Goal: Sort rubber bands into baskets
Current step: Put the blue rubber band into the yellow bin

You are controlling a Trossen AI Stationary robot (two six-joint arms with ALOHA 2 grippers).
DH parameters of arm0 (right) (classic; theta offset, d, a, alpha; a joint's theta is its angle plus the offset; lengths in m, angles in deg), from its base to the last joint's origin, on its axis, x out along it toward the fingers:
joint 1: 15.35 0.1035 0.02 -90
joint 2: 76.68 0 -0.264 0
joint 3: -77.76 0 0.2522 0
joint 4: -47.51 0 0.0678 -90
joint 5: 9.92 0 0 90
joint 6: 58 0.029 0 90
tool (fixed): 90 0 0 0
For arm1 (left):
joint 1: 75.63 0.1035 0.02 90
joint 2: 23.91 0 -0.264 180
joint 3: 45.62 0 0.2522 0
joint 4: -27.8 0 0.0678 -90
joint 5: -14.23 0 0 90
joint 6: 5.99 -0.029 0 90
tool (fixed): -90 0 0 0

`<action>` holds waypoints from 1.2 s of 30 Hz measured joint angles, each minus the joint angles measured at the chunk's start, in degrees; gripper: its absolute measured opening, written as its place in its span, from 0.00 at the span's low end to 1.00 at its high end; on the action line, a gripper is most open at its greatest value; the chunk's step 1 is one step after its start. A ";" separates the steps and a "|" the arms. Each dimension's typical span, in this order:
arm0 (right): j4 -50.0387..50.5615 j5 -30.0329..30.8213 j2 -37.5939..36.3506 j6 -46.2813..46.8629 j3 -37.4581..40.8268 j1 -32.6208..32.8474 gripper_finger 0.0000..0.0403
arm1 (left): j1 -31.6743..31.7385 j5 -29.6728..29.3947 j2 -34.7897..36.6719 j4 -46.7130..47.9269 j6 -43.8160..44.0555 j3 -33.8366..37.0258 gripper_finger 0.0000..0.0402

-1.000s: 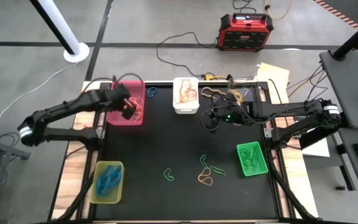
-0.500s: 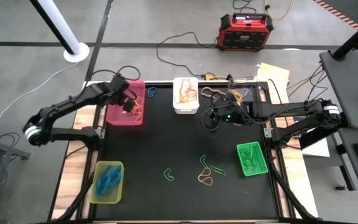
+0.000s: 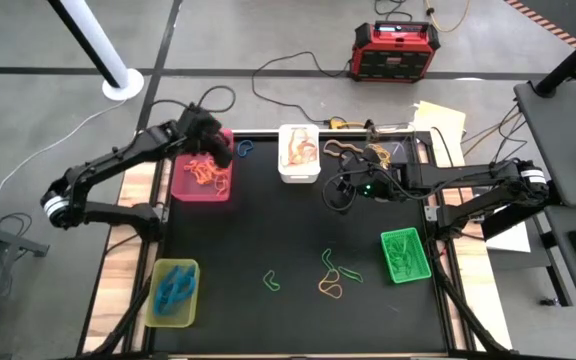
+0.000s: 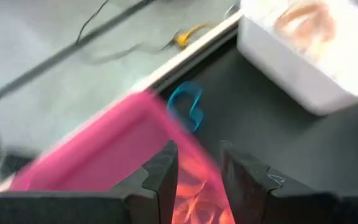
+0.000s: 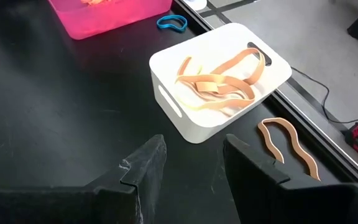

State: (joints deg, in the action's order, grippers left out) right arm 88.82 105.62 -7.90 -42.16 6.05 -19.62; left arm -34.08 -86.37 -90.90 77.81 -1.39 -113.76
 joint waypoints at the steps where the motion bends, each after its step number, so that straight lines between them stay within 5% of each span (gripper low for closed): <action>1: -0.01 0.00 0.00 -0.04 0.00 0.00 0.39 | -0.09 1.02 -1.02 -1.00 -0.93 -1.22 0.25; 16: 1.01 -0.01 0.00 -1.51 0.00 0.00 0.39 | -0.37 2.04 -28.94 9.26 -18.16 -22.39 0.23; 22: 1.05 -0.02 0.00 -1.53 0.00 0.00 0.39 | -0.49 9.58 -34.31 10.00 -31.87 -23.73 0.23; 36: 1.08 -0.02 0.00 -2.56 0.00 0.00 0.39 | 1.15 5.07 -40.05 2.31 -29.54 -23.82 0.23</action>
State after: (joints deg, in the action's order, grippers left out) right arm 89.90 105.59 -7.90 -44.72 6.05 -19.62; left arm -32.94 -81.30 -130.95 80.13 -30.94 -137.58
